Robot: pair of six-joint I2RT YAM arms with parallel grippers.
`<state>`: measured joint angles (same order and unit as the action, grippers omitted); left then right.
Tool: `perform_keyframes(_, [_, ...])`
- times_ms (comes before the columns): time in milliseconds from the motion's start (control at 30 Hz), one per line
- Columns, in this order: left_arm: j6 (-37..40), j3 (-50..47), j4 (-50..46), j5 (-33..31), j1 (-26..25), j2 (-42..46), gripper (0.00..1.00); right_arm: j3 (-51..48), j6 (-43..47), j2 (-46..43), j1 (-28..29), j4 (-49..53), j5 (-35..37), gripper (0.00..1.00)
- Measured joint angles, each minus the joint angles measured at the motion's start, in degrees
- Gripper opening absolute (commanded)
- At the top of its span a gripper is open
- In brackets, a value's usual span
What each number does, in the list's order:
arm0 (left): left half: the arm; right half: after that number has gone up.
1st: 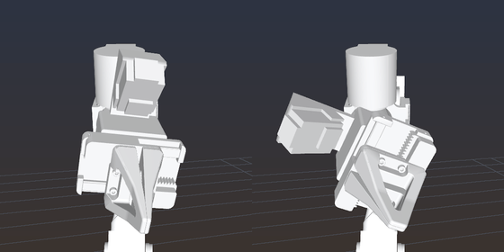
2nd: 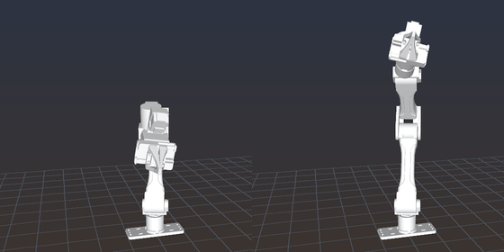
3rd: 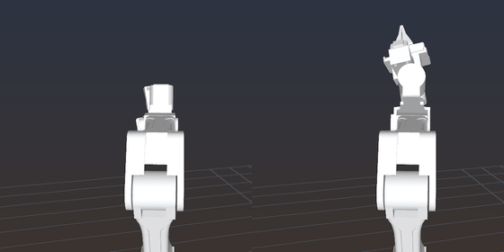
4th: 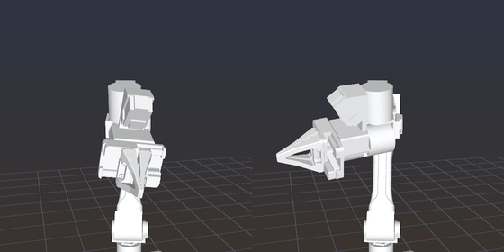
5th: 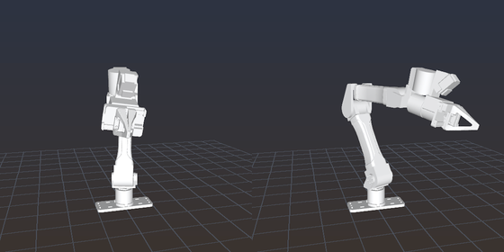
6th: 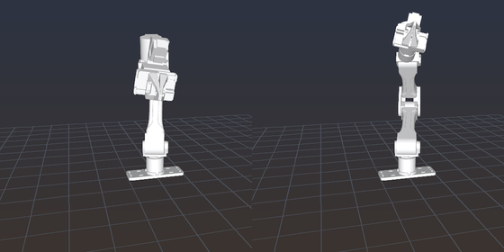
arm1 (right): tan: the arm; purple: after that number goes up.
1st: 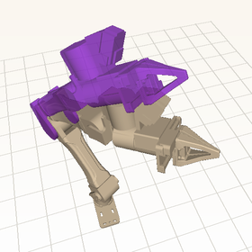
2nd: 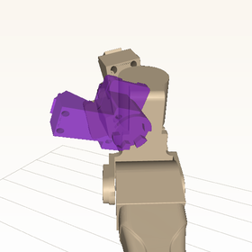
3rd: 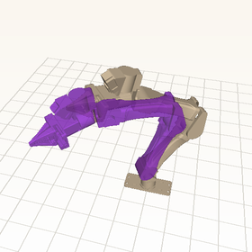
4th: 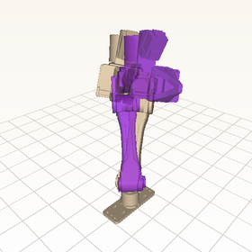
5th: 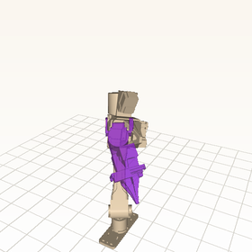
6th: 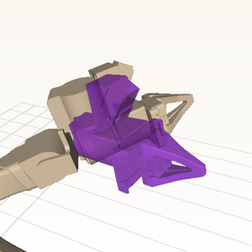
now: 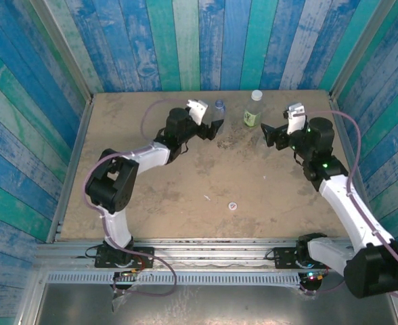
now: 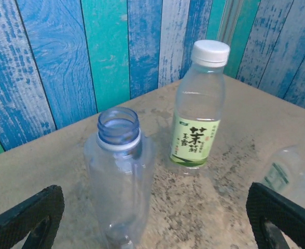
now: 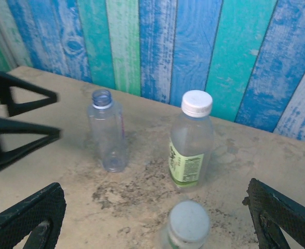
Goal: Screw on the bottle caps
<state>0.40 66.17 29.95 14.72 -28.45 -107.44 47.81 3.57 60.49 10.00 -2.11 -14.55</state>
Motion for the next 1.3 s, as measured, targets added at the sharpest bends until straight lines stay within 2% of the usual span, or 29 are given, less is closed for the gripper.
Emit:
perform_keyframes(267, [3.0, 16.2, -11.6, 2.1, 0.9, -10.4, 0.94, -1.0, -1.4, -5.7, 0.0, 3.4, -4.1, 0.93])
perform_keyframes(500, [4.4, 23.0, -18.5, 2.9, 1.0, -15.2, 0.96, -2.3, -1.4, -6.6, 0.0, 5.1, -4.3, 0.92])
perform_keyframes(567, [4.8, 24.3, -19.7, 2.9, 1.0, -16.0, 1.00, -2.5, -1.6, -6.6, 0.0, 5.4, -4.6, 0.92])
perform_keyframes(667, [5.2, 26.6, -21.2, 3.0, 1.0, -17.8, 0.86, -2.8, -2.1, -6.6, 0.0, 5.7, -5.0, 0.92])
perform_keyframes(800, [5.7, 28.7, -22.6, 3.3, 1.1, -19.5, 0.80, -3.5, -2.6, -6.9, 0.0, 5.8, -5.3, 0.92])
perform_keyframes(1133, [5.4, 29.2, -22.7, 4.1, 1.1, -20.2, 0.50, -4.7, -4.2, -8.0, 0.0, 6.4, -5.7, 0.90])
perform_keyframes(1300, [5.2, 29.2, -22.3, 4.8, 1.1, -20.2, 0.47, -5.0, -5.5, -8.0, 0.0, 6.4, -5.9, 0.90])
